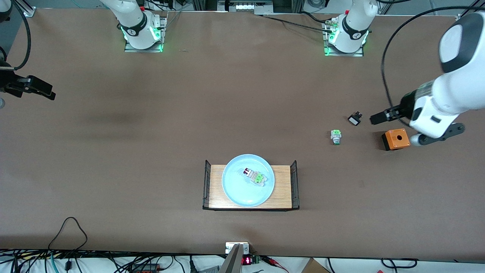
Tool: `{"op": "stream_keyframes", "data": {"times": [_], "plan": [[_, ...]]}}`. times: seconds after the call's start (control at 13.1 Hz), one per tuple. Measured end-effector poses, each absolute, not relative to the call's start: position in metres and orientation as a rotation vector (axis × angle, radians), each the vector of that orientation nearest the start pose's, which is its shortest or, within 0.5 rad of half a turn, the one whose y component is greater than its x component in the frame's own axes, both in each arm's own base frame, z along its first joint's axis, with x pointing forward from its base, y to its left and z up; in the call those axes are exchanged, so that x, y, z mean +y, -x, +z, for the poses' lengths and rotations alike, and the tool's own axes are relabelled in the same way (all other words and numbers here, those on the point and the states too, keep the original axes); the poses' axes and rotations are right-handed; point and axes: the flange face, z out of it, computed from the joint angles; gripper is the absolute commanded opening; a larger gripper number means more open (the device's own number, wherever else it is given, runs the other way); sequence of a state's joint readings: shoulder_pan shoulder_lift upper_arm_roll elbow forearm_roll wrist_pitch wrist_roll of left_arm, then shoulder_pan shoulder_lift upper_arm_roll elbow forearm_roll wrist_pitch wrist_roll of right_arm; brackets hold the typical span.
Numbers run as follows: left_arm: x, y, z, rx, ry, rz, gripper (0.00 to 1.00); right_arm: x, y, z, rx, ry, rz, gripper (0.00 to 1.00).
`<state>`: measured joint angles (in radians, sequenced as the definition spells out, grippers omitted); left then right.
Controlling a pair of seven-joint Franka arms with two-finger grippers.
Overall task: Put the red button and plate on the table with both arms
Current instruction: 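Reach the left gripper over the plate toward the green button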
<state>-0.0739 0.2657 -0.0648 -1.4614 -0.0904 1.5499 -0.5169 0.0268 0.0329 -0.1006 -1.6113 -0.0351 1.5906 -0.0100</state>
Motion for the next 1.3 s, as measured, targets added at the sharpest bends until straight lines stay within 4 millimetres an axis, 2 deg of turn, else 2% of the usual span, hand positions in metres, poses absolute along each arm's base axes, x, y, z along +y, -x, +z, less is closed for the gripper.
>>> {"op": "stream_keyframes", "data": {"times": [0.46, 0.76, 1.07, 1.3], "plan": [[-0.183, -0.656, 0.497, -1.070, 2.964, 0.283, 1.00, -0.045, -0.562, 0.589, 0.100, 3.175, 0.088, 1.00], [-0.228, -0.674, 0.500, -1.384, 2.893, 0.176, 1.00, -0.045, -0.562, 0.589, 0.100, 3.175, 0.088, 1.00], [-0.274, -0.678, 0.496, -1.592, 2.868, 0.080, 1.00, -0.045, -0.562, 0.589, 0.100, 3.175, 0.088, 1.00], [-0.308, -0.679, 0.485, -1.649, 2.885, -0.010, 1.00, -0.045, -0.562, 0.589, 0.100, 3.175, 0.088, 1.00]]}}
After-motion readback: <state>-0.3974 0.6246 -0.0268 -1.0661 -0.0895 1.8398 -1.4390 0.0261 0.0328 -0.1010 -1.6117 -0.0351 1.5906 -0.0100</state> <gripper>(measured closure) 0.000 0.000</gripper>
